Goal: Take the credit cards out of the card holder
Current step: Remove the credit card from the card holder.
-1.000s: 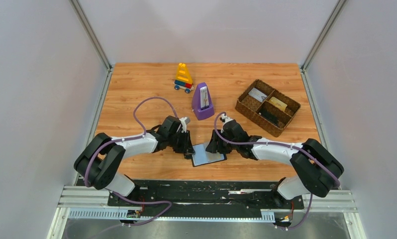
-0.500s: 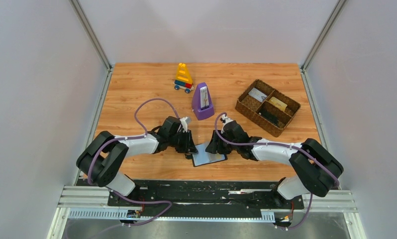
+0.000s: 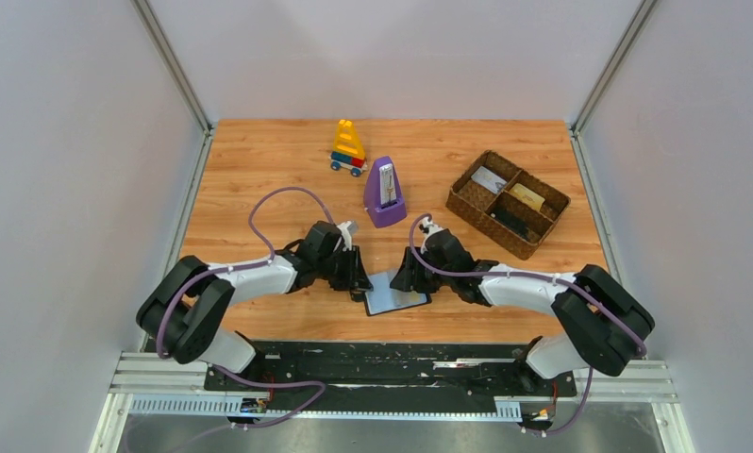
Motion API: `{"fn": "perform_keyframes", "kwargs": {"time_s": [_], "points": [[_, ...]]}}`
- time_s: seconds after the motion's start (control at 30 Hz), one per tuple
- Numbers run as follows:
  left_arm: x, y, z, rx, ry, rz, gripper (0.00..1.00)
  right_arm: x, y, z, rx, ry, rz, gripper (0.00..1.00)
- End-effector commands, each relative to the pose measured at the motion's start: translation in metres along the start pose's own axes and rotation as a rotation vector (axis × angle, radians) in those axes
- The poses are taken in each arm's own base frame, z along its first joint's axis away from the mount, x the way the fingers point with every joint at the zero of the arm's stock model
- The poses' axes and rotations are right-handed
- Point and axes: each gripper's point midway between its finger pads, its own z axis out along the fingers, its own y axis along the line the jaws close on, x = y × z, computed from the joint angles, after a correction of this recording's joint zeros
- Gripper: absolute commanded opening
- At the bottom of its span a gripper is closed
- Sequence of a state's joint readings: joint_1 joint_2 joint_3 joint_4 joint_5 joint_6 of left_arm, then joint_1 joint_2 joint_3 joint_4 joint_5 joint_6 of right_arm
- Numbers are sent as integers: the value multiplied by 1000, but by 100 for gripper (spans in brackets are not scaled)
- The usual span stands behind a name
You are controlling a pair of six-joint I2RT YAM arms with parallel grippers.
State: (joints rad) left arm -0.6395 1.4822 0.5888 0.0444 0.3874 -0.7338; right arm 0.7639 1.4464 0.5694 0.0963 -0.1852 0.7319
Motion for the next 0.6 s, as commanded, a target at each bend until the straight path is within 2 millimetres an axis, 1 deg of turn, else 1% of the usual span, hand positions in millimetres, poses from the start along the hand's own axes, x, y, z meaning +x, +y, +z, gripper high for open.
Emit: {"fn": "perform_keyframes", "kwargs": {"time_s": [0.0, 0.1, 0.13, 0.23, 0.27, 0.37, 0.47, 0.57], "points": [[6, 17, -15, -106, -10, -7, 33, -11, 7, -9, -24, -39, -8, 45], [7, 16, -15, -91, -17, -9, 34, -13, 8, -11, -24, -44, -7, 45], [5, 14, -14, -78, -26, -6, 34, -12, 7, -10, -23, -43, -6, 45], [7, 9, -11, -45, -13, -9, 34, -10, 6, -9, -21, -35, -3, 45], [3, 4, -10, -19, -27, 0, 34, -10, 6, -9, -20, -33, -3, 45], [-2, -2, -10, 1, -39, 5, 34, -8, 5, -9, -22, -26, 0, 45], [-3, -1, -11, -7, -44, 9, 35, -5, 12, -8, -56, -3, -3, 45], [-1, 3, -11, -31, -37, 9, 35, -1, 20, -5, -92, 28, 2, 45]]}}
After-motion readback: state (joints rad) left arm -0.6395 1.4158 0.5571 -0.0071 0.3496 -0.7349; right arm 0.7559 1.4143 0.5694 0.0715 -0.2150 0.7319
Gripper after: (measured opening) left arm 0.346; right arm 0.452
